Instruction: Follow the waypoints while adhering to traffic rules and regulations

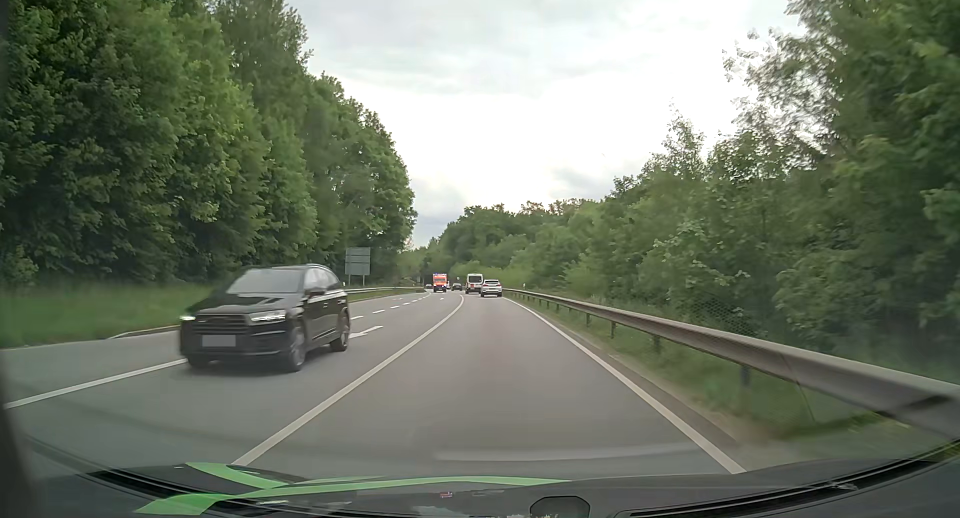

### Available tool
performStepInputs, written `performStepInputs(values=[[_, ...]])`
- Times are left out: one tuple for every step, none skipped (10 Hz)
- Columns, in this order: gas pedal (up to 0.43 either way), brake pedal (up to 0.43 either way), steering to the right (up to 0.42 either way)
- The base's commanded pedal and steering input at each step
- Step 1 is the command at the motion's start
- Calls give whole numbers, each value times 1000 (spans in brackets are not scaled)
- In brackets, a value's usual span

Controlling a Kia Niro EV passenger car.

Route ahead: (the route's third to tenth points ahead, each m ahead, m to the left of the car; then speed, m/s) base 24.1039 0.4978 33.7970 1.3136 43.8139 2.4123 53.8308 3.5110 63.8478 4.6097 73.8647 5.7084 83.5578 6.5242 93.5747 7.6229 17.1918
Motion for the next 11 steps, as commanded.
performStepInputs(values=[[98,0,-7],[98,0,-7],[98,0,-8],[98,0,-8],[98,0,-8],[98,0,-8],[98,0,-8],[98,0,-9],[98,0,-8],[98,0,-8],[98,0,-8]])
